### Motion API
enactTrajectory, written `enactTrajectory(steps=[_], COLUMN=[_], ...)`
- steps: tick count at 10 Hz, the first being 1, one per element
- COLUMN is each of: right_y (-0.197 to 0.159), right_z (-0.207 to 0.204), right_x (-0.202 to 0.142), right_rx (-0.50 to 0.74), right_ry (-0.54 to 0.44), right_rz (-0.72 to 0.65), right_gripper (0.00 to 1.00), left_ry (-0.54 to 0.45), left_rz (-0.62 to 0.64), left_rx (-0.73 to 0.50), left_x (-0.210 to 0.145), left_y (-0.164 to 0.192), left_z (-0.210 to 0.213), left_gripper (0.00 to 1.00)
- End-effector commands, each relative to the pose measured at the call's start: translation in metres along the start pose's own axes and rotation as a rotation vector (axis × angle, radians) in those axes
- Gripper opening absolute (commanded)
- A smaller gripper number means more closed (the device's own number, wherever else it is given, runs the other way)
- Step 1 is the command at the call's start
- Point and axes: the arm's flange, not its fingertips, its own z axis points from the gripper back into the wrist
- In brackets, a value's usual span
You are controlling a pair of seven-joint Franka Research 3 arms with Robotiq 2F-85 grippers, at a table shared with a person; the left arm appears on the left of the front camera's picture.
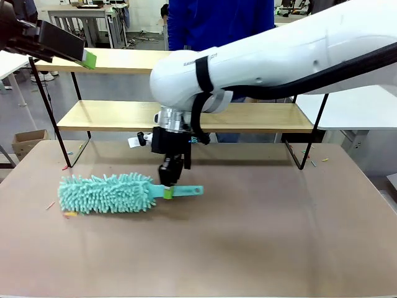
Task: Clean the shelves.
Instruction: Clean another randomly selected level of the Shelf with the Duster.
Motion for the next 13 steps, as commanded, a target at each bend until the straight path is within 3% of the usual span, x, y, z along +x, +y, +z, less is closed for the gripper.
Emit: enactTrajectory(steps=[1,4,6,7,8,10,12,13], right_y=[0.015,0.049,0.075,0.085,0.097,0.102,0.126,0.140], right_z=[0.003,0.023,0.031,0.028,0.025,0.021,0.018,0.010], right_x=[-0.044,-0.094,-0.139,-0.155,-0.168,-0.211,-0.284,-0.298], right_rx=[0.030,-0.010,-0.033,-0.097,-0.042,-0.088,-0.159,-0.181], right_ry=[-0.071,-0.237,-0.281,-0.228,-0.239,-0.304,-0.473,-0.522], right_rz=[0.022,0.129,0.162,-0.041,0.204,0.070,-0.082,-0.343], right_gripper=[0.12,0.12,0.12,0.12,0.12,0.12,0.12,0.12], left_ry=[-0.002,-0.002,-0.002,-0.002,-0.002,-0.002,-0.002,-0.002], left_rz=[0.000,0.000,0.000,0.000,0.000,0.000,0.000,0.000], left_rx=[0.003,0.003,0.003,0.003,0.003,0.003,0.003,0.003], left_x=[-0.002,-0.002,-0.002,-0.002,-0.002,-0.002,-0.002,-0.002], left_y=[0.000,0.000,0.000,0.000,0.000,0.000,0.000,0.000], left_z=[0.001,0.001,0.001,0.001,0.001,0.001,0.001,0.001], left_gripper=[1.00,1.00,1.00,1.00,1.00,1.00,1.00,1.00])
